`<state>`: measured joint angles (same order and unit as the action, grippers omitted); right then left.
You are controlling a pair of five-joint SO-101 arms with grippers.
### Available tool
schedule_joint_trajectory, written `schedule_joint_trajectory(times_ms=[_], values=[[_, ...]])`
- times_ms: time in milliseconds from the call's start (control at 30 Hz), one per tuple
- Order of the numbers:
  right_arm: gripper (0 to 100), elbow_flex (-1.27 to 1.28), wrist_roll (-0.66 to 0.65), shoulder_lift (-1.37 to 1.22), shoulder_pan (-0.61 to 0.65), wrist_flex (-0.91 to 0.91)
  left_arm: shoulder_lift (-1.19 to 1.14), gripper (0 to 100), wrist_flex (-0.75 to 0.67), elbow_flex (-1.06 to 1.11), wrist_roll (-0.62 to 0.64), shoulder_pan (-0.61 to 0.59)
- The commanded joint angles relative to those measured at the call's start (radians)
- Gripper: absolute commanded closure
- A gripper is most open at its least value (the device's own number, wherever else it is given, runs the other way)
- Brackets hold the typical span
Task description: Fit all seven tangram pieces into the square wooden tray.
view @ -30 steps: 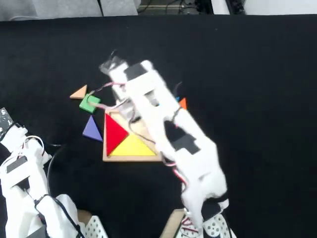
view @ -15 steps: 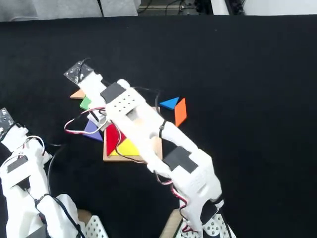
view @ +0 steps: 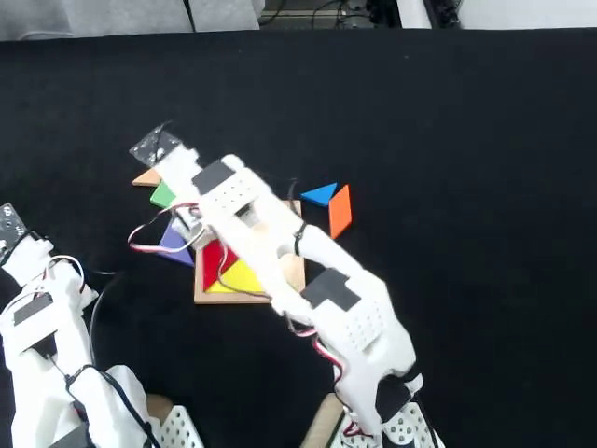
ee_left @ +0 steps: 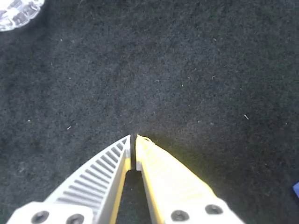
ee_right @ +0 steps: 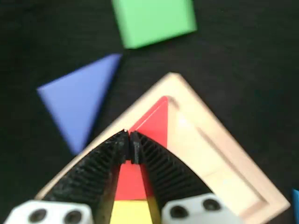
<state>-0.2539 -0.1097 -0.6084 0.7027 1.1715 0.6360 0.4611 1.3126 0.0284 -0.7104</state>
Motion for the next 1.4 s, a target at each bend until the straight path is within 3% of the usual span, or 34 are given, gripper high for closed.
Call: schedule_joint_trajectory(times_ms=[0,267,533,967,1200,1367], values=[[98.7,-0.019,0.0,0.001,-0.084,0.041,-0.003,97,-0.006,-0.067,0.006,0.008],[98.7,-0.062,-0.008,0.157,-0.112,0.19,-0.003,97,-0.006,-0.067,0.006,0.007],[98.7,0.111,-0.009,0.137,-0.187,0.072,-0.003,97,-0.006,-0.067,0.005,0.008],[98.7,0.157,-0.002,0.137,-0.048,0.098,-0.003,97,-0.006,-0.067,0.005,0.008],[98.7,0.154,-0.002,0.196,-0.153,0.147,-0.003,97,-0.006,-0.067,0.003,0.008],[98.7,0.274,-0.008,0.203,-0.129,0.103,-0.003,97,-0.006,-0.067,0.003,0.01]])
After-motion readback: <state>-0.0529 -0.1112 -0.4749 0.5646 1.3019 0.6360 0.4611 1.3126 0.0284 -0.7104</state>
